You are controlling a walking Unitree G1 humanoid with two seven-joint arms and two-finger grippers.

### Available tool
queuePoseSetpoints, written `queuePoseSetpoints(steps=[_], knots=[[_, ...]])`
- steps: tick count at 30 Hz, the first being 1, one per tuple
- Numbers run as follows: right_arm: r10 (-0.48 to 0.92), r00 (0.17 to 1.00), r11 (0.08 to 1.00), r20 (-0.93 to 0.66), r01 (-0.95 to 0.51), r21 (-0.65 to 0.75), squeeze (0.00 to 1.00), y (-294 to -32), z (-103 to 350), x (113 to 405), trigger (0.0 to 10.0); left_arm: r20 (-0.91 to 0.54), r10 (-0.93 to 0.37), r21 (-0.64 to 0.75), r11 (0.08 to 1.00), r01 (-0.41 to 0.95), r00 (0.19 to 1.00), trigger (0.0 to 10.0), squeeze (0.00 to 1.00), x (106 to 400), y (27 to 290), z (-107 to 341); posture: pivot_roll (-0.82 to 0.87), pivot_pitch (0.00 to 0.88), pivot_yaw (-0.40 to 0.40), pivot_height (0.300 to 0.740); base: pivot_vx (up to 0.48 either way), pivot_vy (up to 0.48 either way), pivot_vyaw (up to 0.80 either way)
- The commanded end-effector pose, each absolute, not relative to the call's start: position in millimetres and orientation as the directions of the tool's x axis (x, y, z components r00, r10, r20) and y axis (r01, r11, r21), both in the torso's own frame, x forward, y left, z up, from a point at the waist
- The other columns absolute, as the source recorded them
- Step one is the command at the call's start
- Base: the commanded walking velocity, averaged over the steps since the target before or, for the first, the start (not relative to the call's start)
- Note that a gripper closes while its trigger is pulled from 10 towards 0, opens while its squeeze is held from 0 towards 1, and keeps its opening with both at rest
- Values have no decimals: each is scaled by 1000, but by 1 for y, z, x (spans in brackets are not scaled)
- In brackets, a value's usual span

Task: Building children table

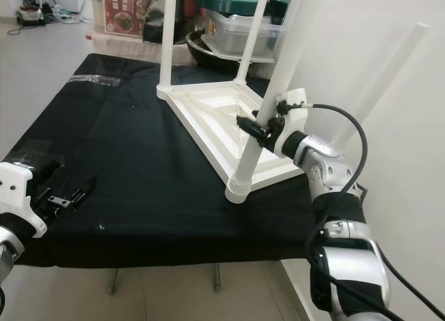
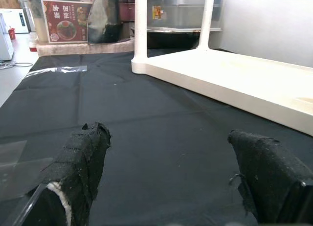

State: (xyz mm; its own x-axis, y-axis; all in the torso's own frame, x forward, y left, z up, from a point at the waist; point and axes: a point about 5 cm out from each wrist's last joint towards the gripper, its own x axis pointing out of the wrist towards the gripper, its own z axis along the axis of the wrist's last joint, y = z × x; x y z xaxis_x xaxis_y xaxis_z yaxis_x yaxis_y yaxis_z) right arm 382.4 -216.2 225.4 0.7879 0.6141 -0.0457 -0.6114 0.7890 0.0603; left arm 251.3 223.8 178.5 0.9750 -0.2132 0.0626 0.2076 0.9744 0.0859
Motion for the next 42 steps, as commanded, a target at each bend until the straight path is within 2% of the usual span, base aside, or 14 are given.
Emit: queuePoseSetpoints(steps=[1,4,5,6,7,8,22,25,26,28,34,38,39,42], knots=[[614,788,789,-45,-612,52,0,-219,226,384,10000,52,-225,87,972,221,973,10000,0,251,221,175,140,0,-195,740,0,0,0],[607,793,794,-48,-605,51,0,-219,225,386,10000,52,-225,88,972,220,973,10000,0,251,221,175,142,0,-196,740,0,0,0],[612,790,791,-46,-609,57,0,-218,224,387,4588,52,-224,88,972,219,973,10000,0,251,221,175,142,0,-196,740,0,0,0],[612,789,790,-44,-609,67,0,-218,223,388,1451,52,-223,90,972,218,973,10000,0,250,222,176,150,0,-199,740,0,0,0],[612,789,790,-44,-609,67,0,-218,223,388,1451,52,-223,90,972,218,973,10000,0,250,222,176,150,0,-199,740,0,0,0],[595,803,802,-33,-591,86,0,-219,221,390,0,52,-221,91,972,216,974,10000,0,250,222,176,151,0,-201,740,0,0,0],[243,970,945,13,-240,221,0,-231,205,398,0,51,-224,95,971,218,973,10000,0,249,222,176,151,0,-196,740,0,0,0],[-57,995,973,-80,73,218,0,-227,178,393,0,48,-221,97,972,215,974,10000,0,248,223,176,144,0,-186,740,0,0,0],[-57,995,973,-80,73,218,0,-227,178,393,0,48,-221,97,972,215,974,10000,0,248,223,176,144,0,-186,740,0,0,0],[-327,916,920,-231,365,145,0,-200,141,371,0,46,-221,94,972,216,974,10000,0,249,222,175,136,0,-175,740,0,0,0],[-332,906,907,-262,383,174,0,-142,142,359,0,56,-225,91,971,219,973,10000,0,253,219,177,136,0,-169,740,0,0,0],[-307,912,911,-272,364,192,0,-130,148,363,0,58,-223,93,972,217,973,10000,0,254,220,178,137,0,-173,740,0,0,0],[-262,927,928,-267,319,195,0,-125,153,366,10000,59,-221,93,972,215,973,10000,0,255,220,178,136,0,-174,740,0,0,0],[-196,945,944,-262,254,211,78,-120,161,363,10000,58,-220,92,972,214,974,10000,0,254,220,177,128,0,-171,740,0,0,0]])
